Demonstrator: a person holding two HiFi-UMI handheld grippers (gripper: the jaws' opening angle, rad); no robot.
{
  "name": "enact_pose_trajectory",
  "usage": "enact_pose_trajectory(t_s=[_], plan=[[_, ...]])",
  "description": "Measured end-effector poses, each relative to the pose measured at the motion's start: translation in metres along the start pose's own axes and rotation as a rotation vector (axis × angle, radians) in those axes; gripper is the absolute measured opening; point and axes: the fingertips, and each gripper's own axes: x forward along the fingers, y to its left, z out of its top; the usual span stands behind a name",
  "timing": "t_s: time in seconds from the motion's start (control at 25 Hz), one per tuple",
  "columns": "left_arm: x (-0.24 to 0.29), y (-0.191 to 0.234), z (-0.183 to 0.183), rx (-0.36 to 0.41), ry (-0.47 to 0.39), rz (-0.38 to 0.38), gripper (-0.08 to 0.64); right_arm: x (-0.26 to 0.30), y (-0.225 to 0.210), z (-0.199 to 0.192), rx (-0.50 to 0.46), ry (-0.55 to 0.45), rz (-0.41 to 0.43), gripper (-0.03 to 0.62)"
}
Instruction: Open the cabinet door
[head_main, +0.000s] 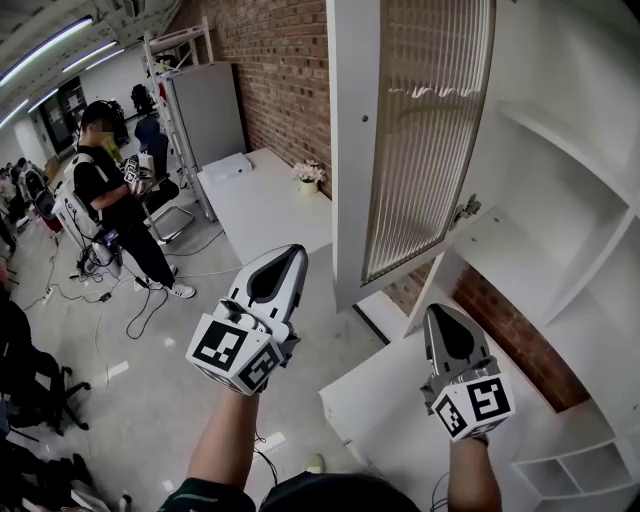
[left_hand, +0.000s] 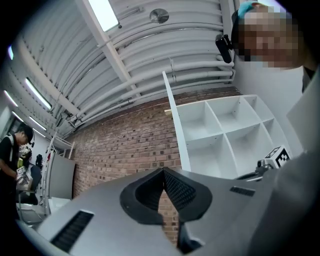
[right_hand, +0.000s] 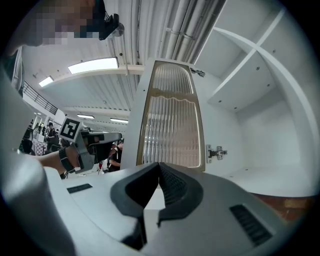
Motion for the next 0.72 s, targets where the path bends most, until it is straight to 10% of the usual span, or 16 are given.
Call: enact_pose_trajectory(t_s=[0.72], plan=[[-0.038, -0.072, -0.076, -0.069, 0.153, -0.006, 0.006, -0.012, -0.002, -0.035, 0.038, 0.028, 0.010, 0.005]])
